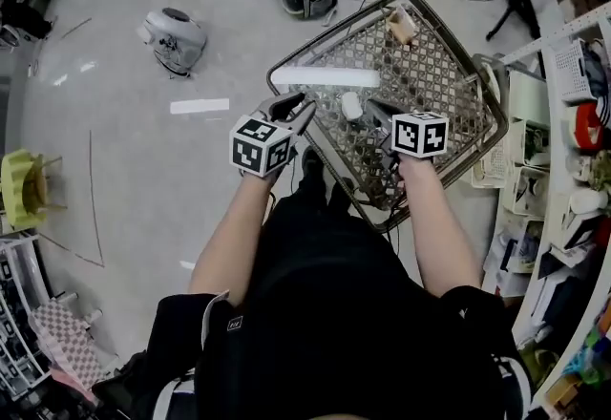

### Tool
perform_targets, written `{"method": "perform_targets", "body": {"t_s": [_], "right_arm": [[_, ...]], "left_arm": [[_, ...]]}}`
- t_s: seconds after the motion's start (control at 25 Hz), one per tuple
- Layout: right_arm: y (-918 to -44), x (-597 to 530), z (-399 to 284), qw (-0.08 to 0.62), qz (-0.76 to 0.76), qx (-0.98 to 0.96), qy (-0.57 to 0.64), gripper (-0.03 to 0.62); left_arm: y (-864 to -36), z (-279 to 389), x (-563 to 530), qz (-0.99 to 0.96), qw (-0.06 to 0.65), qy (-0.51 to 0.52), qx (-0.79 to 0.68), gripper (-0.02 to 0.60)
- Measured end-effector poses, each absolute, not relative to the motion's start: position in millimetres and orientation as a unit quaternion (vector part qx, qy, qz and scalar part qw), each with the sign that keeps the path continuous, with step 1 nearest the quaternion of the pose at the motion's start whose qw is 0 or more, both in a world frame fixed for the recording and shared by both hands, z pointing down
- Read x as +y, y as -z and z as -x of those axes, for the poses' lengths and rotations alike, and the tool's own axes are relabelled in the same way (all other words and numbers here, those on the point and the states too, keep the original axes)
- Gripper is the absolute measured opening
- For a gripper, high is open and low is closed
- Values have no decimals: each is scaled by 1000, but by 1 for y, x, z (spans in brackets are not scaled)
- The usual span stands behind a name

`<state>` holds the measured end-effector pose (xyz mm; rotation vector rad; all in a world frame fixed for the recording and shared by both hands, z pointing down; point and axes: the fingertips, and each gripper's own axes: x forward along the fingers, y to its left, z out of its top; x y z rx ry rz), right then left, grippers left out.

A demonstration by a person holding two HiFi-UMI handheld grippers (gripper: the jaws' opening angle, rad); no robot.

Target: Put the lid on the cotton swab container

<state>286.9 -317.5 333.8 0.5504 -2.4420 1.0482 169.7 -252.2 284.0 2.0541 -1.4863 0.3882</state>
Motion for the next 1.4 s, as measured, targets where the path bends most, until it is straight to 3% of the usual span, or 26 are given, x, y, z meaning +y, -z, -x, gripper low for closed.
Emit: {"method": "perform_targets", "body": {"t_s": [0.68,0.92,1.4], "right_arm": [[-141,-359,-328,47,-249,-929,-269,8],[-90,-359,-319,18,-253,-940,-227,8],[-26,-337,-332,-43,-300,-945,-121,8]], "left_arm": [[-158,-160,-288,-817,209,-117,-524,109],[-132,-143,-289,-831,193,-116,-509,109],[-52,-107,-275,-827,92,-44,-553,68]]}}
